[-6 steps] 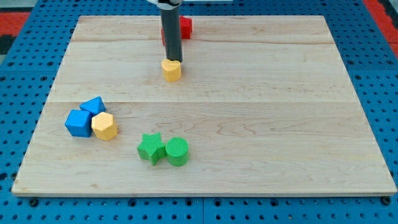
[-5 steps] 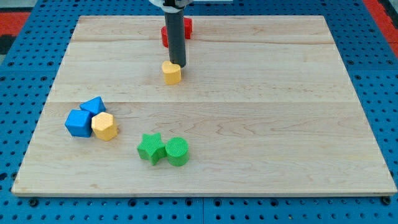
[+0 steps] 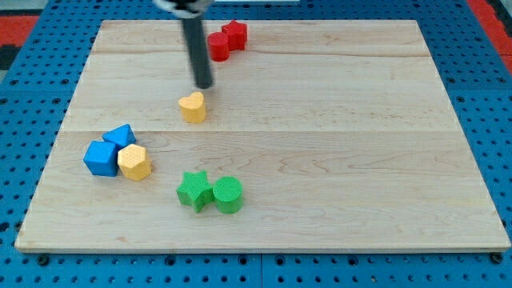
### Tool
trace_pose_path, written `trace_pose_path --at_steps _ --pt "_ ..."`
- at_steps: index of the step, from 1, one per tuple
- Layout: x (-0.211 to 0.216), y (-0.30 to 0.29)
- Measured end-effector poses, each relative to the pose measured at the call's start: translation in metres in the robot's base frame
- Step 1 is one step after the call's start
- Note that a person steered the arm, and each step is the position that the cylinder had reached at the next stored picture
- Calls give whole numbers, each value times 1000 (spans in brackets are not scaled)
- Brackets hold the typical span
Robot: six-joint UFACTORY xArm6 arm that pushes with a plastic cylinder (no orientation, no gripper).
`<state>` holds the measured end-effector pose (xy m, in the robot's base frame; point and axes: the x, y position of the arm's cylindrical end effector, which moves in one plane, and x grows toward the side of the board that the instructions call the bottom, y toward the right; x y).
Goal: Move the heart left beside the triangle
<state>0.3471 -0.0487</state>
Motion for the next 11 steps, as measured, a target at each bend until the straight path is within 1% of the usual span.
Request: trace_pose_path --at_steps 1,2,3,5,6,7,8,9,10,11 --pt "43 2" --pt "66 -58" --pt "60 -51" --pt "54 -76" --pt "38 -75" --pt "38 -96" --pt "52 -116" --pt "76 -137" --pt "110 -159" --pt "135 -169"
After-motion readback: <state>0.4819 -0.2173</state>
